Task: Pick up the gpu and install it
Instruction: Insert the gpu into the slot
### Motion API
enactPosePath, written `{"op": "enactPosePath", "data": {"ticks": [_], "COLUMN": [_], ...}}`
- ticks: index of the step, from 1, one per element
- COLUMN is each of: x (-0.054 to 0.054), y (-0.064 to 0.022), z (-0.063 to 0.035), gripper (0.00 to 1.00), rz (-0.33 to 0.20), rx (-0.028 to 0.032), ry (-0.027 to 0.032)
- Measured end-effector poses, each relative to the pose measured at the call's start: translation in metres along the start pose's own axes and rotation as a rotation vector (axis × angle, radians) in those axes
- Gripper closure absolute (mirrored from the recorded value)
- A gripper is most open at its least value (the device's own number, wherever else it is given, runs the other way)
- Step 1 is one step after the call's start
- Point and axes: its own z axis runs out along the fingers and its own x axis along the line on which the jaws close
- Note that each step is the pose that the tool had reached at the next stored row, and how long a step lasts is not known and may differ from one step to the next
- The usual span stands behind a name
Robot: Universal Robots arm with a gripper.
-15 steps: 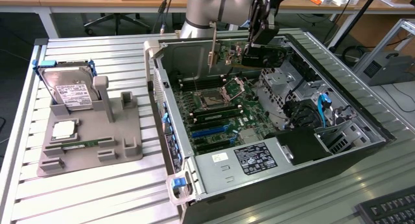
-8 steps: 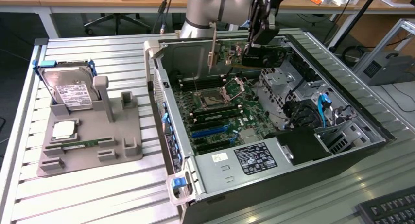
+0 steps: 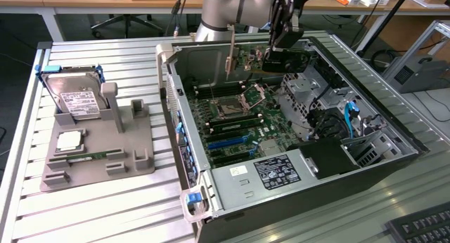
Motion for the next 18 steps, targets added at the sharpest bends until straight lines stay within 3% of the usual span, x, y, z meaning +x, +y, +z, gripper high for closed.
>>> {"op": "enactPosePath", "data": {"ticks": [18], "x": [0.0001], "y": [0.0000], "z": [0.0000], "gripper": [0.73], "rz": [-0.035], "rx": [-0.0007], "ry": [-0.0010]}}
